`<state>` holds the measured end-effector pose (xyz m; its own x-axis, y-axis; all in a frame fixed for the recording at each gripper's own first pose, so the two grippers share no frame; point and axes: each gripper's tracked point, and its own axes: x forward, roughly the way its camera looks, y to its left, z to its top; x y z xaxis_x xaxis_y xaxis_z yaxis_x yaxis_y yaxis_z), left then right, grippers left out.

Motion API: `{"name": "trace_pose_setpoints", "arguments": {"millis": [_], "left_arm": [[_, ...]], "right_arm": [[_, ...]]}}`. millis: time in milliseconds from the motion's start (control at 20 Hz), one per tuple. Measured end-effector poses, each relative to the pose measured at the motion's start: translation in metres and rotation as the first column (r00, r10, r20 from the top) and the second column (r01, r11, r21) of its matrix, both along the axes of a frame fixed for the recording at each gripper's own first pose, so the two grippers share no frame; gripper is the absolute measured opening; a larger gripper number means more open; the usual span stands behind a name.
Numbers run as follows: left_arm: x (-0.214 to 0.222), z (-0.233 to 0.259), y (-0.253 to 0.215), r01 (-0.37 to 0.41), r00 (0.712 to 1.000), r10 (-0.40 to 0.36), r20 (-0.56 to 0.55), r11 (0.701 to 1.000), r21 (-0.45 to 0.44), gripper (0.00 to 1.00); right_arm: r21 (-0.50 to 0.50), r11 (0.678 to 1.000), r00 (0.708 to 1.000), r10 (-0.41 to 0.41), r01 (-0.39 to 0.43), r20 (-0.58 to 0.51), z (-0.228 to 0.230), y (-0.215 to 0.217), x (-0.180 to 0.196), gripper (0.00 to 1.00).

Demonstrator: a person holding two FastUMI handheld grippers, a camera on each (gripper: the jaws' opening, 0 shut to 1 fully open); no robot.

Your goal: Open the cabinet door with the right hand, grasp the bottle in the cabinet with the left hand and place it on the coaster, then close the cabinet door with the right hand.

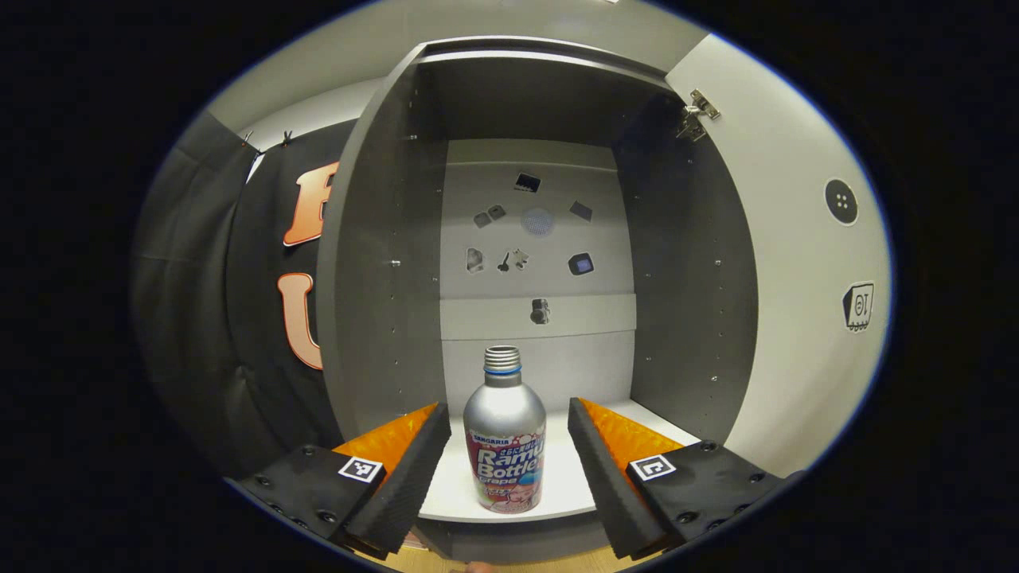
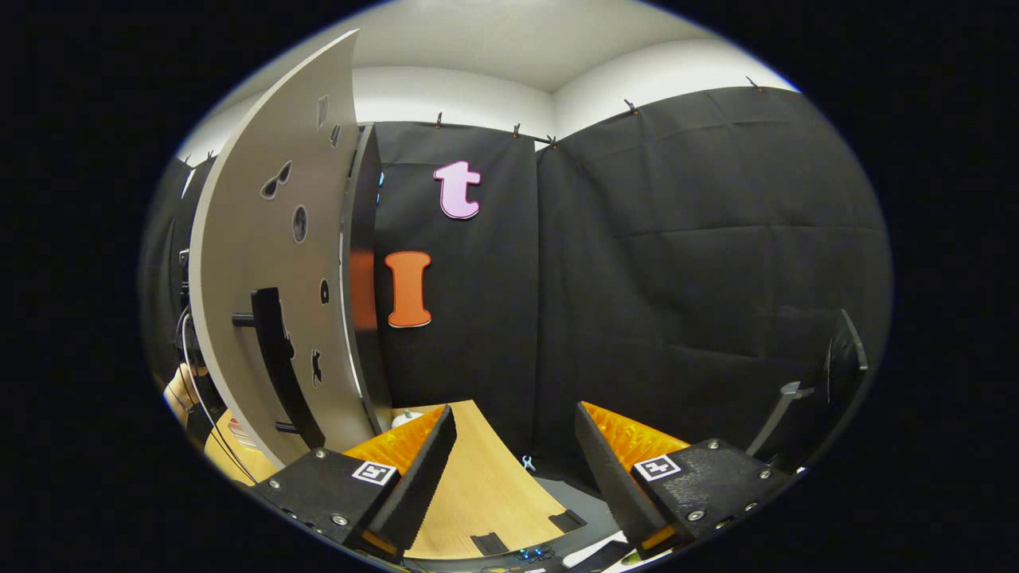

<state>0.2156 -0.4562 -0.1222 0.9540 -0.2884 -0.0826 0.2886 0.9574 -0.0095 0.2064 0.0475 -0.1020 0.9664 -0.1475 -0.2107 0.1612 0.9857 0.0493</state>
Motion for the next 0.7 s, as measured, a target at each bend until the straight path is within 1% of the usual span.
{"name": "trace_pose_setpoints", "arguments": {"millis": [50,100,150,300,350,400,450,650,700], "left_arm": [[0.005,-0.003,-0.002,-0.003,1.000,0.003,-0.003,1.000,-0.002,1.00],[0.009,-0.009,-0.004,0.000,1.000,0.000,-0.014,1.000,-0.002,1.00],[0.012,-0.013,-0.005,0.003,1.000,-0.003,-0.025,1.000,0.004,0.97],[0.023,-0.022,-0.009,0.007,0.999,-0.007,-0.032,1.000,0.013,0.97],[0.025,-0.024,-0.009,0.006,0.999,-0.006,-0.039,1.000,0.011,0.94],[0.028,-0.029,-0.011,0.007,0.999,-0.007,-0.052,1.000,0.007,0.94],[0.031,-0.033,-0.011,0.010,0.998,-0.010,-0.067,1.000,0.004,0.97],[0.038,-0.043,-0.009,0.007,0.995,-0.007,-0.100,1.000,-0.004,0.97],[0.042,-0.045,-0.009,0.007,0.995,-0.007,-0.099,1.000,-0.004,0.92]], "right_arm": [[0.000,1.000,1.000,-0.003,0.003,-0.001,-0.001,-0.001,-0.001,0.93],[0.000,1.000,1.000,-0.006,0.006,-0.004,-0.002,-0.002,-0.001,0.93],[-0.002,1.000,1.000,-0.008,0.008,-0.008,-0.002,-0.002,-0.001,0.93],[-0.007,1.000,1.000,-0.008,0.008,-0.013,-0.004,-0.003,-0.001,0.93],[-0.007,1.000,1.000,-0.007,0.007,-0.015,-0.004,-0.003,-0.001,0.93],[-0.007,1.000,1.000,-0.006,0.006,-0.018,-0.005,-0.003,-0.001,0.93],[-0.008,1.000,1.000,-0.007,0.006,-0.020,-0.005,-0.003,-0.001,0.93],[-0.013,1.000,1.000,-0.017,0.017,-0.024,-0.006,-0.005,0.000,0.93],[-0.014,1.000,0.999,-0.020,0.020,-0.026,-0.007,-0.005,-0.001,0.93]]}}
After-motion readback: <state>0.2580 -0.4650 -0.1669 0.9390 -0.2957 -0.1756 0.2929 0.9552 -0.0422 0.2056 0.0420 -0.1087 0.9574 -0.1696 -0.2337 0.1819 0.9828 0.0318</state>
